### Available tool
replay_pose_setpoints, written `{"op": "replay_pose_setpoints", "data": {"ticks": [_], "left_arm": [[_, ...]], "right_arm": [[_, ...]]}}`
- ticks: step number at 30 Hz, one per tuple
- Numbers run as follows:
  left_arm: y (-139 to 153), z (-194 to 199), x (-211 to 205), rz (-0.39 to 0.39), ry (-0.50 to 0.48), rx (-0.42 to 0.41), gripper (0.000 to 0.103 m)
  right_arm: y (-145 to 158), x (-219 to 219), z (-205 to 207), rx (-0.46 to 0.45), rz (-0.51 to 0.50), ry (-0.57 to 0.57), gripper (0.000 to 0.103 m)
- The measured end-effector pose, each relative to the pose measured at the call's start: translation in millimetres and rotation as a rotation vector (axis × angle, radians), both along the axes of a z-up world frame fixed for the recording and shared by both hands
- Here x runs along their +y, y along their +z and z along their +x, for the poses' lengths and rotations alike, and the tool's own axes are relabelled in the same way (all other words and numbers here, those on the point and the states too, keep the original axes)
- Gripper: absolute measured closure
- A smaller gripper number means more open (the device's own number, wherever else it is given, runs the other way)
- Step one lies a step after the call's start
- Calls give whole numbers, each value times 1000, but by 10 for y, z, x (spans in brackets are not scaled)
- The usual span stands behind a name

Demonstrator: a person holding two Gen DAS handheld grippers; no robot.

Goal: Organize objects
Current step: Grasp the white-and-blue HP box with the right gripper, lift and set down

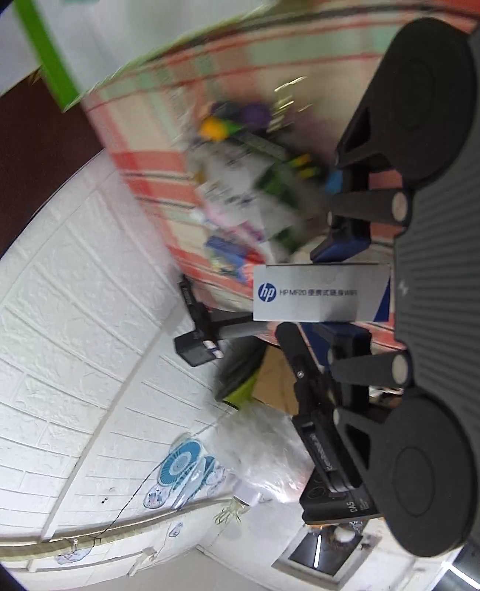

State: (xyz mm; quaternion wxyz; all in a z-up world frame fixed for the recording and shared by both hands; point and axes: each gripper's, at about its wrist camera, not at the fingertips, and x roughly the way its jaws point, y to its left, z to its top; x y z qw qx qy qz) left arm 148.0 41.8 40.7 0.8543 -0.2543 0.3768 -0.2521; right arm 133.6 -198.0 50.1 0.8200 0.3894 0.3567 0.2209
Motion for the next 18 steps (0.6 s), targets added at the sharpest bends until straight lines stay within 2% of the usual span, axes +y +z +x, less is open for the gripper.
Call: {"op": "replay_pose_setpoints", "data": {"ticks": [3, 5, 8, 9, 10, 12, 14, 18], "left_arm": [[-48, -284, -302, 19, -112, 15, 52], [-111, -411, -515, 52, -173, 31, 52], [-200, -526, -817, 132, -236, 42, 52], [-239, -529, -894, 145, -250, 60, 52], [-269, -521, -952, 151, -259, 76, 52], [-279, -541, -1021, 186, -258, 71, 52], [-245, -549, -1056, 229, -239, 52, 52], [-180, -540, -1114, 310, -215, 7, 52]], "right_arm": [[-125, -206, -476, 47, 19, -14, 69], [-208, -330, -756, 75, -6, -74, 68], [-323, -639, -1073, 117, -21, -216, 54], [-322, -724, -1158, 125, -59, -278, 35], [-295, -799, -1244, 111, -96, -331, 26], [-192, -873, -1384, 48, -188, -360, 25], [-89, -818, -1484, -20, -334, -342, 21], [-73, -553, -1565, -104, -524, -205, 20]]}}
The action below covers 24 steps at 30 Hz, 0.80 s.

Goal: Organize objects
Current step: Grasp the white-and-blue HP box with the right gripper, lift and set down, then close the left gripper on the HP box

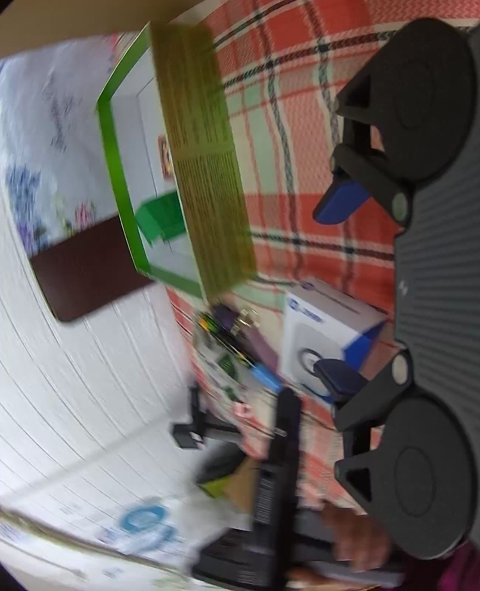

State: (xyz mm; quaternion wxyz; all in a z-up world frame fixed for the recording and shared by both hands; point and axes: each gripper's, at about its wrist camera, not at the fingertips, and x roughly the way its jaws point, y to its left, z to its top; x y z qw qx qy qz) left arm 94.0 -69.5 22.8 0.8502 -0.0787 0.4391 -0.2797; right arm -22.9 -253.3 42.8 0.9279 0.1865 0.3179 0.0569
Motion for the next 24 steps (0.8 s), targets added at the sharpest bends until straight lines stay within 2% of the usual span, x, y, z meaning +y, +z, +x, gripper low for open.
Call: {"op": "replay_pose_setpoints", "data": {"ticks": [3, 7, 18, 20, 24], "left_arm": [[2, -19, -108, 85, 3, -47, 50], [-42, -70, -184, 179, 6, -81, 50], [-62, -114, -249, 272, 82, -129, 43], [-60, -118, -239, 282, 99, -136, 43], [-62, -116, -221, 305, 131, -147, 42]], "right_arm": [[-115, 227, 30, 14, -120, 91, 20], [-218, 373, 71, 15, -245, 139, 20], [-376, 440, 138, 35, -290, 106, 20], [-387, 459, 143, 33, -297, 101, 17], [-433, 524, 157, 31, -309, 110, 3]]}}
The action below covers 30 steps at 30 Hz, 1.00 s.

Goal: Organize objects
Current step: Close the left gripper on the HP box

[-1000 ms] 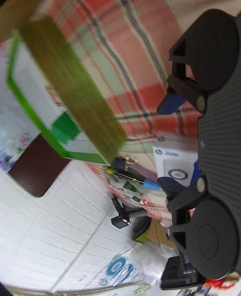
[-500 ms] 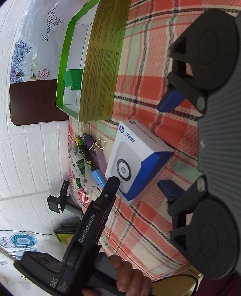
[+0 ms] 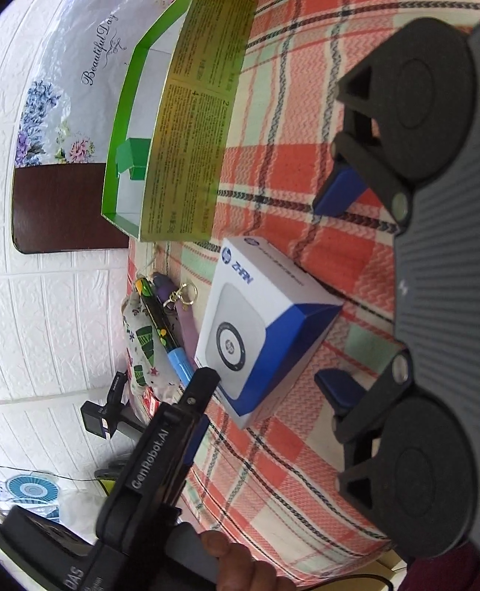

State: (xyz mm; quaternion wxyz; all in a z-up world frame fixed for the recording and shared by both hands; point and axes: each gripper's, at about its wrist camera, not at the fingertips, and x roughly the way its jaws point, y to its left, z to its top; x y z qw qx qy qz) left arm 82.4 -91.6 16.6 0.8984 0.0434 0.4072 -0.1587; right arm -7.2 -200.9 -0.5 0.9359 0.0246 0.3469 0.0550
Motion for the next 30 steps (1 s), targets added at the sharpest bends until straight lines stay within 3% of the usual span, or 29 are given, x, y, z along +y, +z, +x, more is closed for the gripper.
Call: {"op": "replay_pose_setpoints", "data": {"ticks": [16, 30], "left_arm": [[-13, -5, 25, 9, 21, -5, 39], [-19, -5, -17, 19, 18, -3, 36]], "right_arm": [[-96, 139, 58, -13, -65, -13, 0], [-108, 140, 89, -14, -59, -7, 0]]}}
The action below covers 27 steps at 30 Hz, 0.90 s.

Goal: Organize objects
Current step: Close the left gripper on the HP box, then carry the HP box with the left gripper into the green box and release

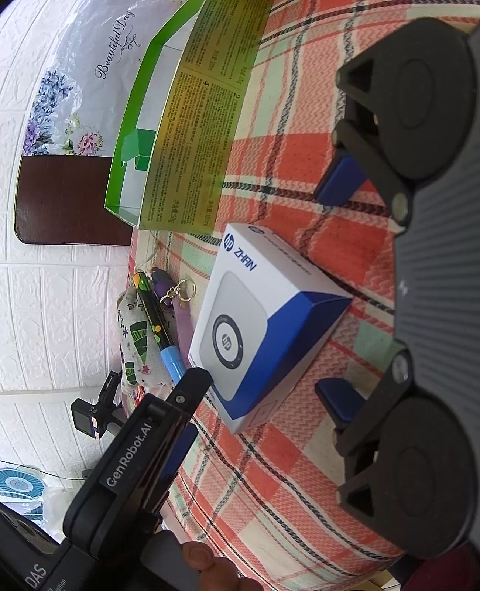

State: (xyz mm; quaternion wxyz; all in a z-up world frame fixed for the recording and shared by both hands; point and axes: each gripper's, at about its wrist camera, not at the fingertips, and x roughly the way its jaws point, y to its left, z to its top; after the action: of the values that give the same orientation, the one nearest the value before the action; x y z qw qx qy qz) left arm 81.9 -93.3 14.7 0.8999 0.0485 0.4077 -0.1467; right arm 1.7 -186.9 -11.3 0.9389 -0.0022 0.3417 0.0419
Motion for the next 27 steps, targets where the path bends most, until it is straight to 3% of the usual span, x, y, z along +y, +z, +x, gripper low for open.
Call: {"op": "replay_pose_setpoints", "data": {"ticks": [12, 17, 19, 22, 27], "left_arm": [[-38, -1, -64, -44, -45, 38, 30], [-108, 67, -26, -151, -102, 126, 30], [-167, 110, 3, -202, -112, 174, 25], [-243, 138, 5, -264, -140, 225, 28], [-136, 91, -130, -228, -162, 191, 31]], "right_arm": [[8, -4, -32, -31, -9, 20, 0], [15, 17, -35, -50, -20, 41, 5], [19, 15, -21, -54, -16, 45, 12], [23, -10, 14, -48, 6, 56, 24], [66, -61, 31, -51, 29, 47, 35]]}}
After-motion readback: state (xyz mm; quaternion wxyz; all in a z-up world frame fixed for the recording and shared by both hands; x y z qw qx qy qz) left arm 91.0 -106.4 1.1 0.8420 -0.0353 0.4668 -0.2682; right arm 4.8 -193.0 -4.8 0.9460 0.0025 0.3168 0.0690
